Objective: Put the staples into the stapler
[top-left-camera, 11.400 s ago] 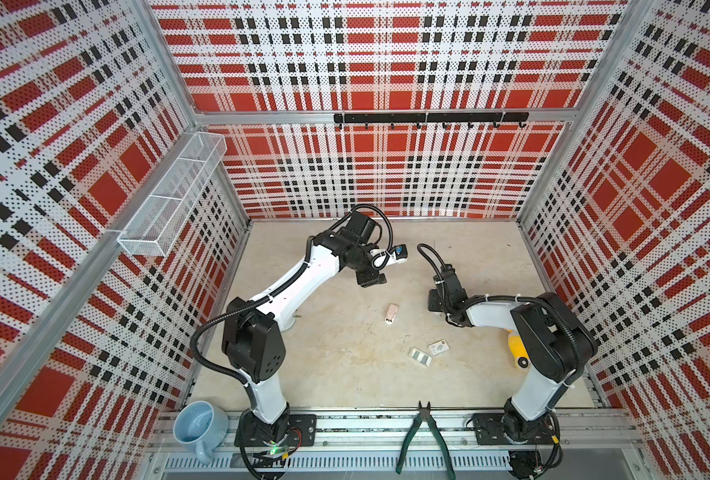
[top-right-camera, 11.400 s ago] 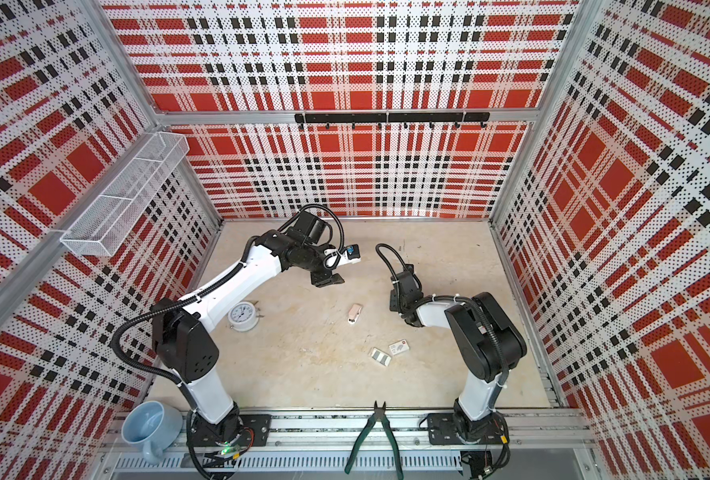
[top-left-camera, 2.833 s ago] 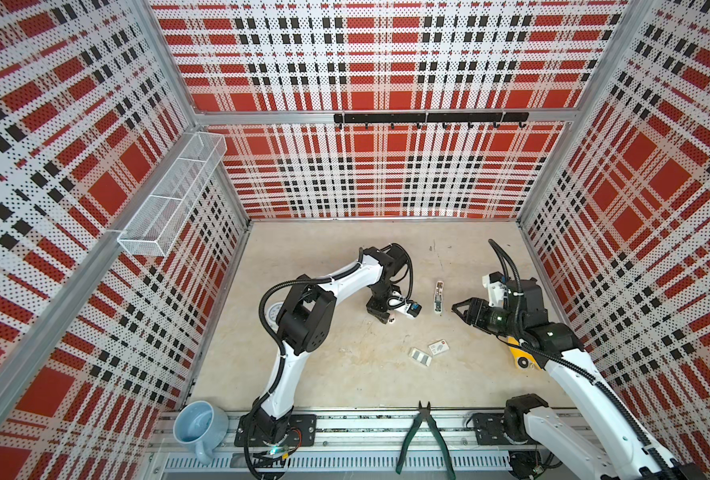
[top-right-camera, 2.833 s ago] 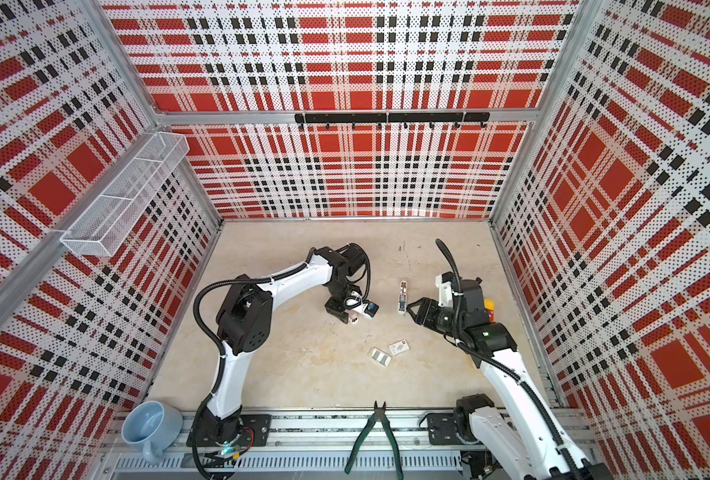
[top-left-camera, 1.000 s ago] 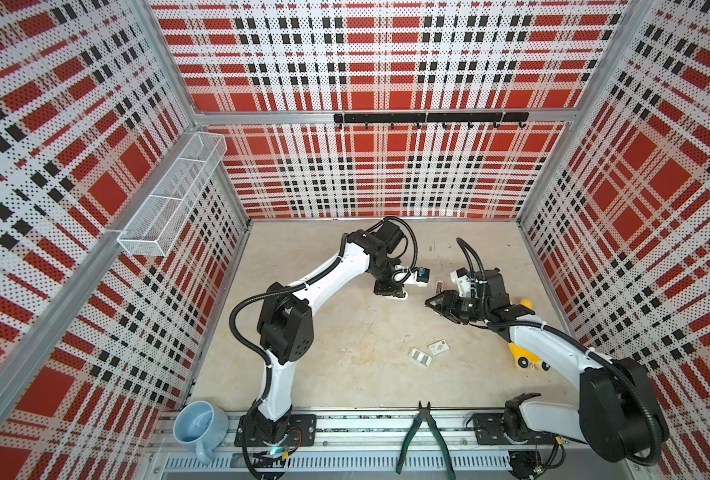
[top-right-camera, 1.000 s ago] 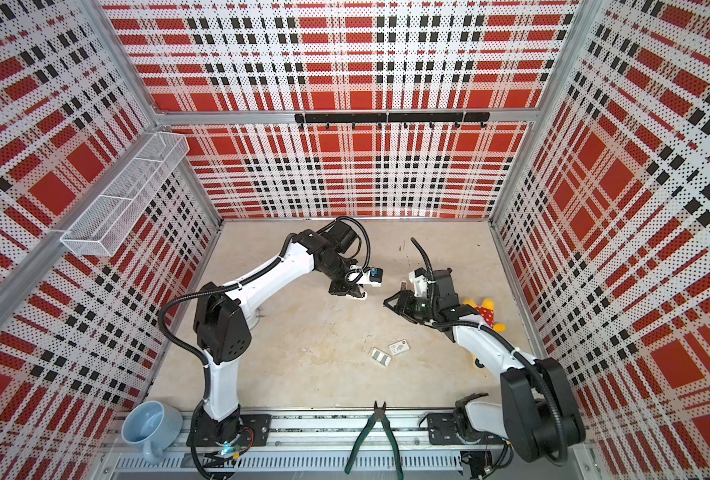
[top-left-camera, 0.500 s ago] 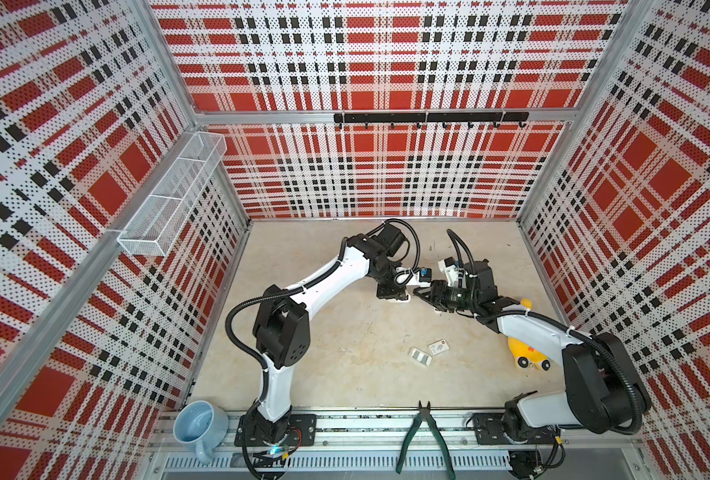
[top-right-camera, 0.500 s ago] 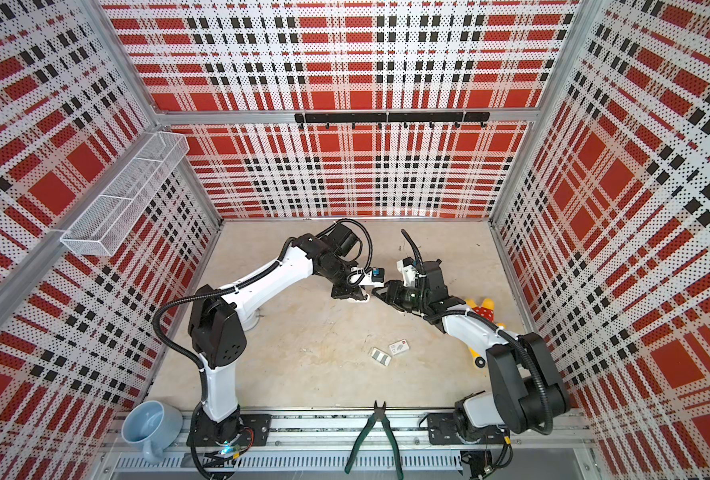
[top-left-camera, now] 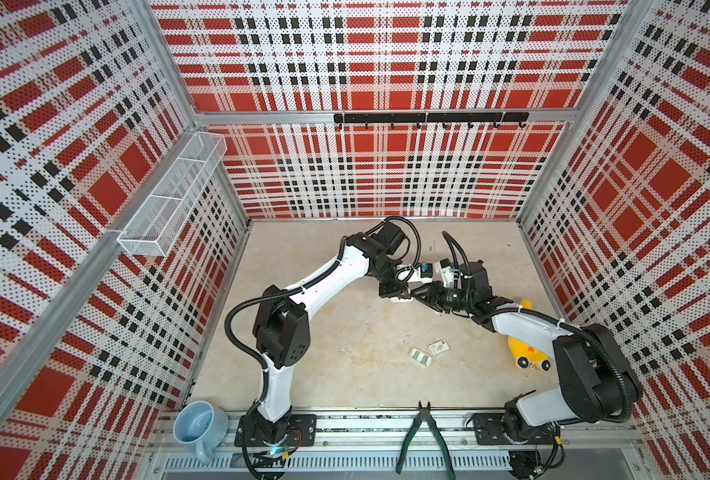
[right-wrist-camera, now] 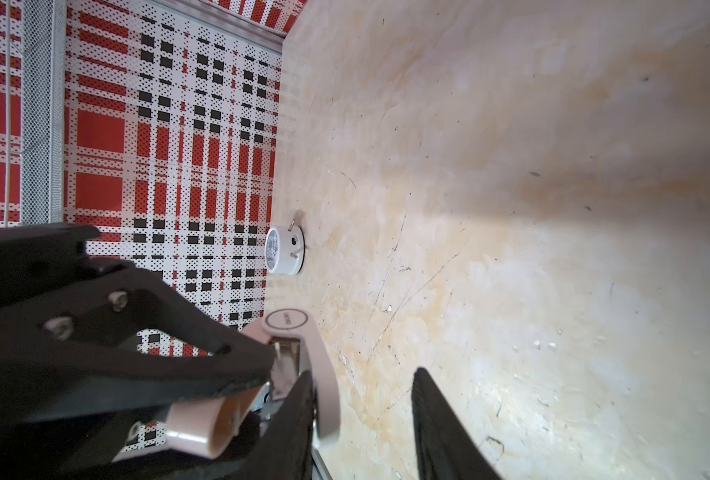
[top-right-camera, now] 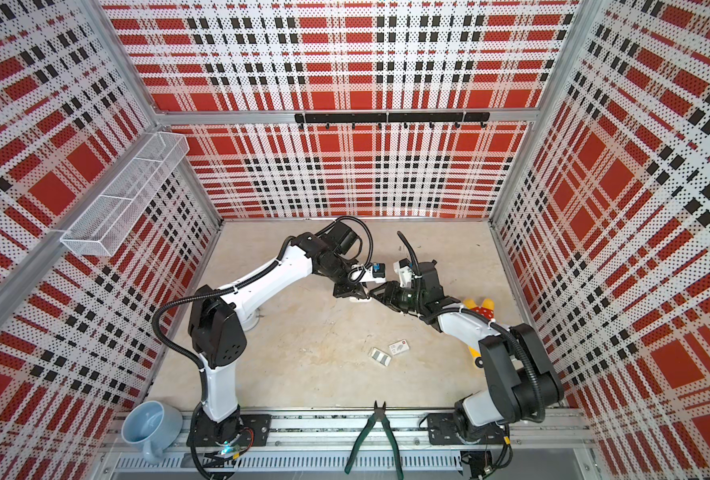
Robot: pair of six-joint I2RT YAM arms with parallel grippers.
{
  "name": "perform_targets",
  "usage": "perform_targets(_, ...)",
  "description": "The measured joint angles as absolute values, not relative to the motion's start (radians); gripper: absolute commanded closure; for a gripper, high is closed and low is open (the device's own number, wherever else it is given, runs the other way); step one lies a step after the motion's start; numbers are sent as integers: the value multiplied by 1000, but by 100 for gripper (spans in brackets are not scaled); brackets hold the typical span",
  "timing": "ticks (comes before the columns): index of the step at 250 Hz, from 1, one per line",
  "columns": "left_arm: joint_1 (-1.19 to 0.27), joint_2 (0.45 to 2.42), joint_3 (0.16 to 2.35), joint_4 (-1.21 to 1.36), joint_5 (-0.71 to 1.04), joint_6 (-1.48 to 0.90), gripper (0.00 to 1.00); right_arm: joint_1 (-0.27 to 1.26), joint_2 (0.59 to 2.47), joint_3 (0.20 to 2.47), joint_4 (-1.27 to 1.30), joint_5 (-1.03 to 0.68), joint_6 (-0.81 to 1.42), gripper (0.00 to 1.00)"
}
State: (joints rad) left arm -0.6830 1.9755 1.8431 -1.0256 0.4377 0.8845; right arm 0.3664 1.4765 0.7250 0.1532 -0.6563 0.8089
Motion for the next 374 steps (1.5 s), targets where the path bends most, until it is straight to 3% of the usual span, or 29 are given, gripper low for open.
perform_targets(172,-603,1933,1888,-915,692,628,89,441,1529,725,199,-646,828,59)
perform_targets(251,-524,1932,1888,-860,813,543,89,386,1376,702,94,-606,742,44)
perform_targets(297,-512,1933,1887,-880,888,547,90,313,1194,653,94,-745,617,39)
perform_targets(374,-558,1933,1913,-979,1022,559,90,314,1201,712,74,-927,497,34)
